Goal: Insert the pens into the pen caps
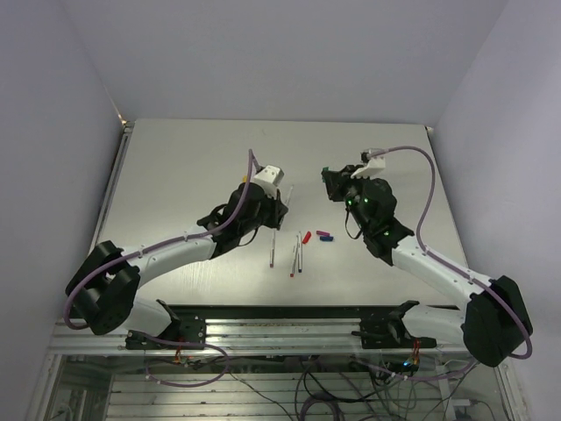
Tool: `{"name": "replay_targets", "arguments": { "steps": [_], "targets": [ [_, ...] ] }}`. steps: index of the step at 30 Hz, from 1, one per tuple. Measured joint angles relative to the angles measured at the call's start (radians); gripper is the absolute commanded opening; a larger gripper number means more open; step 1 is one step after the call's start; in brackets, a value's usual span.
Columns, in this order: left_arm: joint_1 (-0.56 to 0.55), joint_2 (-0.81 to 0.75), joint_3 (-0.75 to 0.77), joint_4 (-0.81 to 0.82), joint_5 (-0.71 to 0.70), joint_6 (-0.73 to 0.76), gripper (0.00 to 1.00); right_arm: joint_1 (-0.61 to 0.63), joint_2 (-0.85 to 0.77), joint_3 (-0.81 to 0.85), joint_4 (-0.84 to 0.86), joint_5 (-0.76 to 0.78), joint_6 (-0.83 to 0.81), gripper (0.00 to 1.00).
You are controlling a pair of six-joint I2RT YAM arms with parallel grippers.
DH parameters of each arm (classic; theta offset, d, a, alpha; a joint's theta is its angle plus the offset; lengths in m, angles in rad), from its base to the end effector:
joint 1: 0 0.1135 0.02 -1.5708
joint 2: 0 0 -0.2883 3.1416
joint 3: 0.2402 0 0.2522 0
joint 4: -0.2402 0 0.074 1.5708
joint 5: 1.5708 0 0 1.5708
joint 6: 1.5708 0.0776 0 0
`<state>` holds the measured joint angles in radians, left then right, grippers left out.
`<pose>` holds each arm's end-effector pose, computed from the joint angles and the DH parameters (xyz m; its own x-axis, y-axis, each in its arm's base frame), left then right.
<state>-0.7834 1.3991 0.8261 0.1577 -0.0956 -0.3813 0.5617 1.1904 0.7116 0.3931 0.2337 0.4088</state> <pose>0.2514 -0.2400 0.2541 -0.5037 -0.0211 -0.8636 0.4882 0.8178 -0.3047 0.2694 0.1483 0.3088 -0.1948 0.3343 -0.9221 -0.2675 0.8864 0.3779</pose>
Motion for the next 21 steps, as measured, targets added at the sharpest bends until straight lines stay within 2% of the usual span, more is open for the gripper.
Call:
{"name": "replay_targets", "arguments": {
  "steps": [6, 13, 21],
  "targets": [
    [-0.039, 0.000, 0.000, 0.154, 0.086, 0.011, 0.07, 0.000, -0.057, -0.105, 0.214, -0.017, 0.024, 0.00],
    [-0.043, 0.000, -0.009, 0.341, 0.188, -0.018, 0.07, 0.000, -0.062, -0.154, 0.432, -0.056, 0.059, 0.00],
    [-0.043, 0.001, -0.024, 0.422, 0.238, -0.057, 0.07, 0.000, -0.032, -0.168, 0.604, -0.135, 0.117, 0.00]
  ]
}}
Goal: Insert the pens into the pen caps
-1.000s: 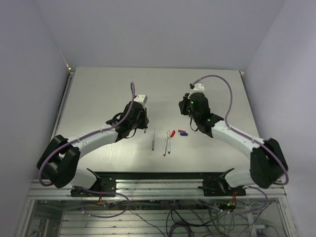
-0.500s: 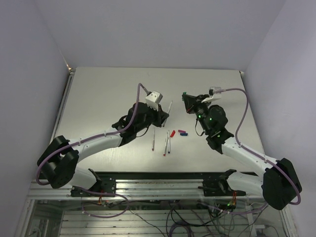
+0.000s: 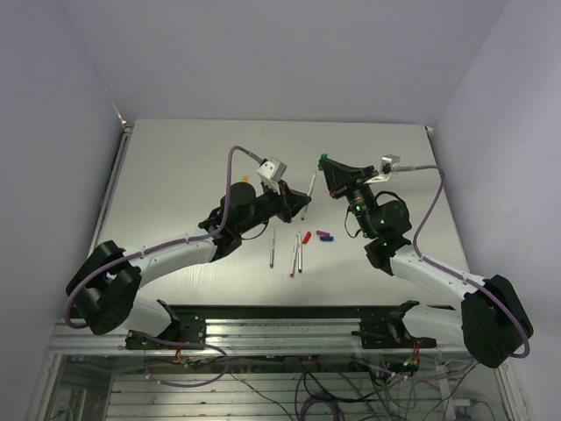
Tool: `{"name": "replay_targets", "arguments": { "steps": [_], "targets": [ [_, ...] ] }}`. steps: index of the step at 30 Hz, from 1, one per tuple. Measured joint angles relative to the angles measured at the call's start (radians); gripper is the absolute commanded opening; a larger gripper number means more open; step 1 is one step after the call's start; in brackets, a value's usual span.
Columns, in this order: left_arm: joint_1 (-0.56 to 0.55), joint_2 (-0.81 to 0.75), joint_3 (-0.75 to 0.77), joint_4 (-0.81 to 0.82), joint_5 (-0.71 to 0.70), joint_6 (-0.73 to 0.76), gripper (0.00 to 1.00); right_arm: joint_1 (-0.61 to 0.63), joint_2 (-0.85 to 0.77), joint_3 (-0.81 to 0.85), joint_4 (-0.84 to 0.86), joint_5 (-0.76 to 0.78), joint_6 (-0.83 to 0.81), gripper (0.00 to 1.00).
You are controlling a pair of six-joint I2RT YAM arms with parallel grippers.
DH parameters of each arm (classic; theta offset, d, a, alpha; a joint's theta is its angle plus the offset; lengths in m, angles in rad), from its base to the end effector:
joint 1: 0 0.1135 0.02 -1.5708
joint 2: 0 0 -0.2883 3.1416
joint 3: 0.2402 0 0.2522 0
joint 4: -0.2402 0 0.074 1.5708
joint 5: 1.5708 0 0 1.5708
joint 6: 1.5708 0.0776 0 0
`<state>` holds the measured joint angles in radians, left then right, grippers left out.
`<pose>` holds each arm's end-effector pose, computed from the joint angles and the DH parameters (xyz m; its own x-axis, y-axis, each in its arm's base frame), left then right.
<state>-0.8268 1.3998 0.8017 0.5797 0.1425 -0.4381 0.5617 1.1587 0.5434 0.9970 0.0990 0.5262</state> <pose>0.2343 -0.2708 0.3065 -0.3610 -0.2278 -0.9043 0.7413 0.5182 -0.4265 0.2407 0.1424 0.3416 0.0454 0.6191 -0.7840 -0.5495 0.6709 0.4979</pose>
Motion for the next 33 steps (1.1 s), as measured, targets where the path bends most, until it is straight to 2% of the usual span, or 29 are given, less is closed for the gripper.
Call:
{"name": "replay_targets", "arguments": {
  "steps": [9, 33],
  "targets": [
    [0.000, 0.000, -0.008, 0.015, 0.003, -0.014, 0.07, 0.000, 0.035, -0.007, 0.060, -0.036, 0.040, 0.00],
    [0.000, -0.002, -0.014, 0.030, 0.009, -0.019, 0.07, 0.000, 0.050, -0.010, 0.074, -0.058, 0.038, 0.00]
  ]
}}
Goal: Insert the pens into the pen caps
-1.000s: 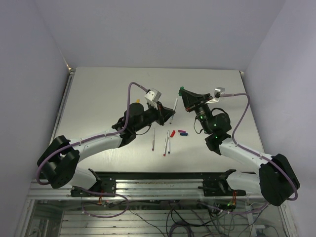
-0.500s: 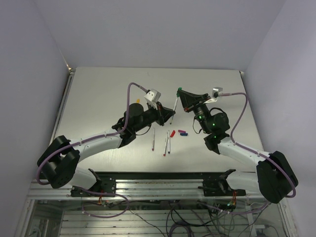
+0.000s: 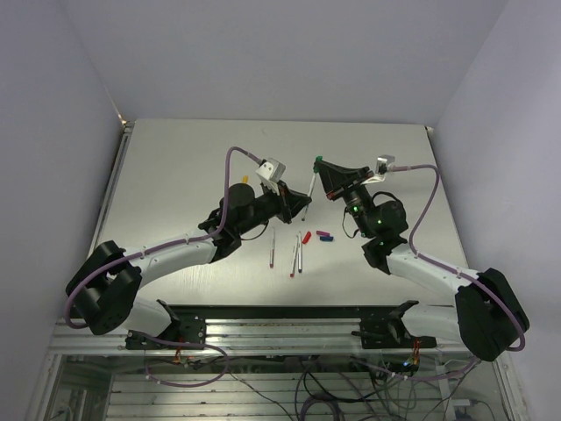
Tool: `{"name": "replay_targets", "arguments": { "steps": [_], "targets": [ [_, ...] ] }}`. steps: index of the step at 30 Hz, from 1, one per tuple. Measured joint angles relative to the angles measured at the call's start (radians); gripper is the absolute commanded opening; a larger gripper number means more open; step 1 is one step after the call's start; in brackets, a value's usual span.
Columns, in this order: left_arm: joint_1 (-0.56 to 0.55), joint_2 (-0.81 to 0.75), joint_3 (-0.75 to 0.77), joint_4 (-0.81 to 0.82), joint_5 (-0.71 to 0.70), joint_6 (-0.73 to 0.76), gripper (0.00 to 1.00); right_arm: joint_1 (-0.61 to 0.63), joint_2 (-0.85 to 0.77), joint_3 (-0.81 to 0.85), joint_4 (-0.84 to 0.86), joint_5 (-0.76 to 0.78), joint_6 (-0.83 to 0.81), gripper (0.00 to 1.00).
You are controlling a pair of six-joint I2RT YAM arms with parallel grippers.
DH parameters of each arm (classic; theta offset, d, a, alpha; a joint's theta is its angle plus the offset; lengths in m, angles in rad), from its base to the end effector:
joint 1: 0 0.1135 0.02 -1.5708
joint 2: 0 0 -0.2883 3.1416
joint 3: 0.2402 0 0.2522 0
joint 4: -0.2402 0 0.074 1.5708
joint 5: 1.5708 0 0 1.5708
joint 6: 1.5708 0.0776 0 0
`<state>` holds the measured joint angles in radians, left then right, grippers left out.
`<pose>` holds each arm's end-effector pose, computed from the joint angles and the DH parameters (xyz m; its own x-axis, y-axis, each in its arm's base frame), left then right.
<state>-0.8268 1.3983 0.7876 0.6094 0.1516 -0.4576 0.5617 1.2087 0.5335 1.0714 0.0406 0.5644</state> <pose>0.2327 -0.2701 0.3060 -0.3673 -0.2458 -0.8970 0.7439 0.5013 -0.4420 0.2441 0.1499 0.3353 0.0082 0.6367 -0.7711 -0.5976 0.6214 0.5067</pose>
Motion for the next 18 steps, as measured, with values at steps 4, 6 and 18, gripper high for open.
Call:
{"name": "replay_targets", "arguments": {
  "steps": [4, 6, 18],
  "targets": [
    [0.000, 0.000, 0.000, 0.000, 0.000, 0.000, 0.07, 0.000, 0.000, -0.005, -0.002, 0.000, -0.004, 0.00],
    [0.000, 0.000, 0.000, 0.000, 0.002, -0.003, 0.07, 0.000, 0.000, -0.005, -0.002, 0.000, -0.004, 0.00],
    [0.000, -0.006, -0.008, 0.006, 0.003, -0.007, 0.07, 0.000, 0.000, -0.015, -0.015, -0.014, -0.003, 0.00]
  ]
}}
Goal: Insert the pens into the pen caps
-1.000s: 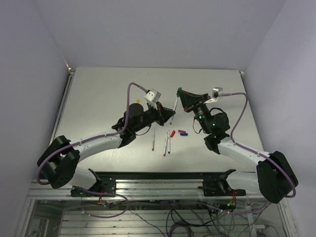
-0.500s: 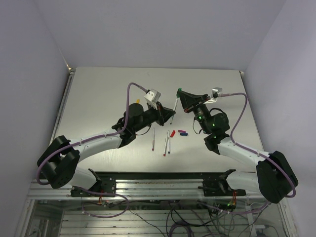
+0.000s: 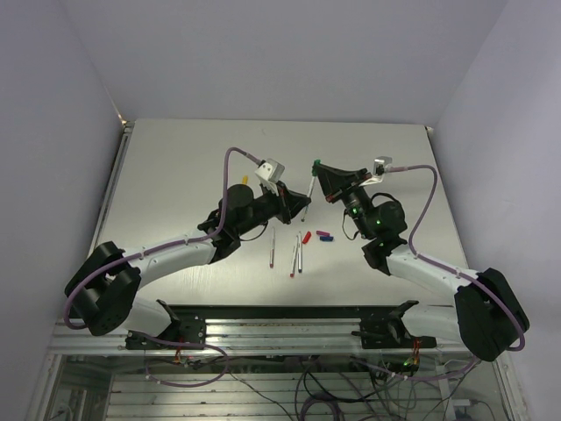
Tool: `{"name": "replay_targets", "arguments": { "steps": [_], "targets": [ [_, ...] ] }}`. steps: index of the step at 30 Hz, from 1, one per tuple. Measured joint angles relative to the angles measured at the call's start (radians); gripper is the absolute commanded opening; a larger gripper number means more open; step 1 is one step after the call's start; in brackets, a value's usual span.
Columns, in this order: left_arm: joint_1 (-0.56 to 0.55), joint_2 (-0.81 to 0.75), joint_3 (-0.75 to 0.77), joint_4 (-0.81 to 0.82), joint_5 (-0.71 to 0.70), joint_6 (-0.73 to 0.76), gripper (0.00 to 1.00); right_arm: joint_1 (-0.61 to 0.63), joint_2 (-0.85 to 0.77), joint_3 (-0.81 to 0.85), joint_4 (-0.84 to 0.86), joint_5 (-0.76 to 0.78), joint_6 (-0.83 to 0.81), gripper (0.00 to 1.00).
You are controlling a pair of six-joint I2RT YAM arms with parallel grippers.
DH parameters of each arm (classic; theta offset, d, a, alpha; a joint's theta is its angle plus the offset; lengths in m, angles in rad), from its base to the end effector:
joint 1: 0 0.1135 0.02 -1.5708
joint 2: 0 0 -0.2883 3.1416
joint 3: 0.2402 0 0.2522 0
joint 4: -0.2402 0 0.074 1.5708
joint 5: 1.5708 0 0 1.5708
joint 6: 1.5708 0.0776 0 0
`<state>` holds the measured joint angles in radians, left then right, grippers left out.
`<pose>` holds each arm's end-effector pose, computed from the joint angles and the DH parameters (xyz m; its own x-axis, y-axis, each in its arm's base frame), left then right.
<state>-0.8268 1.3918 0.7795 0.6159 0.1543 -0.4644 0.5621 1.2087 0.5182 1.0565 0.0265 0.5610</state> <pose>0.2312 -0.2688 0.3060 -0.3701 -0.2514 -0.8943 0.7442 0.4960 -0.4474 0.2435 0.1509 0.3276 -0.0159 0.6185 -0.7856 -0.5945 0.6259 0.5048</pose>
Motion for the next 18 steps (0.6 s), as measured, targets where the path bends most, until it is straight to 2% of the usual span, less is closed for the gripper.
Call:
{"name": "replay_targets", "arguments": {
  "steps": [11, 18],
  "targets": [
    [0.000, -0.001, -0.003, 0.007, -0.019, -0.021, 0.07, -0.001, 0.000, -0.017, -0.037, -0.093, 0.019, 0.00],
    [0.000, -0.015, -0.004, -0.053, -0.039, -0.014, 0.07, -0.011, 0.030, -0.022, -0.027, -0.155, 0.030, 0.00]
  ]
}}
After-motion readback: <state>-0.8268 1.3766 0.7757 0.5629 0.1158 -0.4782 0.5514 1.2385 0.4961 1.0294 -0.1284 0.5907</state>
